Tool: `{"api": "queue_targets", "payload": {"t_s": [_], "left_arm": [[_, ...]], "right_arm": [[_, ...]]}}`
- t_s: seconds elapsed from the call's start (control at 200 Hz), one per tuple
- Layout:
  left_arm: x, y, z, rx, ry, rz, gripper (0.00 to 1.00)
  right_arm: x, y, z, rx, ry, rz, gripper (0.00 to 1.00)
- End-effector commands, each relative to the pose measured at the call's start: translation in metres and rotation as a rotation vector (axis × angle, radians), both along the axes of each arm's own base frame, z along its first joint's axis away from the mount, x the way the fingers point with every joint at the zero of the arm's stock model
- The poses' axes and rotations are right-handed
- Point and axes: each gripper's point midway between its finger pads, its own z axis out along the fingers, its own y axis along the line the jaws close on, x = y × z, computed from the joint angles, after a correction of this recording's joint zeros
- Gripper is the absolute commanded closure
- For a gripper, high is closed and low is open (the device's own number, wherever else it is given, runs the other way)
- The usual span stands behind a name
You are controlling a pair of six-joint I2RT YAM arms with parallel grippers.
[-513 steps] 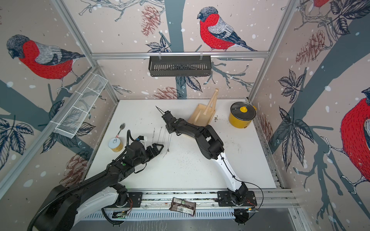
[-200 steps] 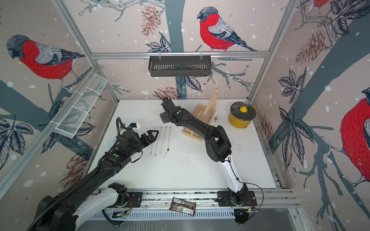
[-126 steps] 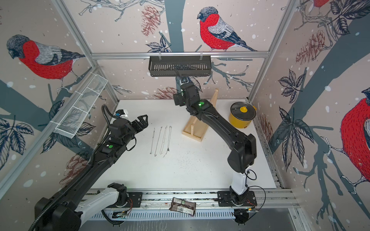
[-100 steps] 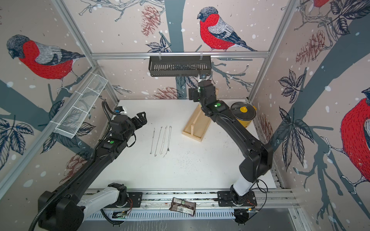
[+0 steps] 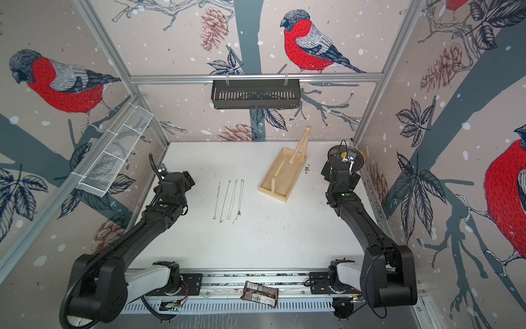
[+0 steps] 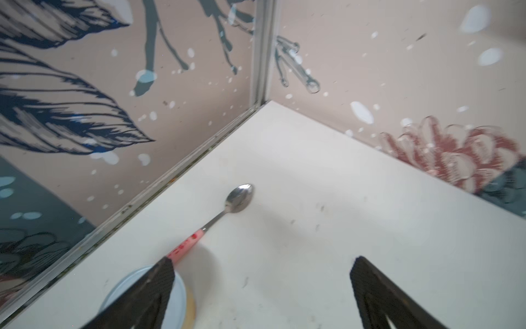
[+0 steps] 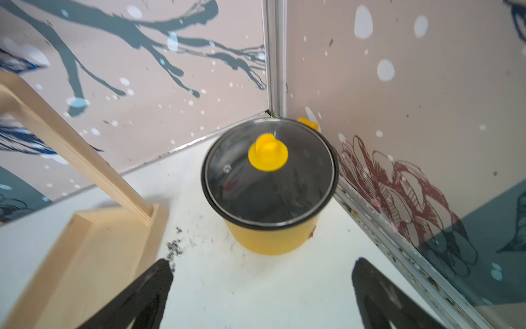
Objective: Take the necklace off the jewelry display stand
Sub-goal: Reset both arms
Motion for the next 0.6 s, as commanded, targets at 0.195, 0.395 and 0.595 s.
{"api": "queue_targets", "payload": {"t_s": [0.195,0.395,0.595], "left_arm": [[-0.004,0.032,-0.027,0.102,-0.022,0.091,0.03],[0.007,0.034,-0.043,0.066,-0.076,0.011,0.03],[0.015,0.031,-0.044,0.025,-0.102,-0.043,0.02]], "right_arm": [[-0.009,0.005,-0.024,-0.154,-0.082,-0.049,0.01],[-0.018,0.015,-0.040,-0.260,-0.093,-0.054,0.00],[-0.031,0.019,-0.040,-0.308,-0.172,-0.016,0.00]]}}
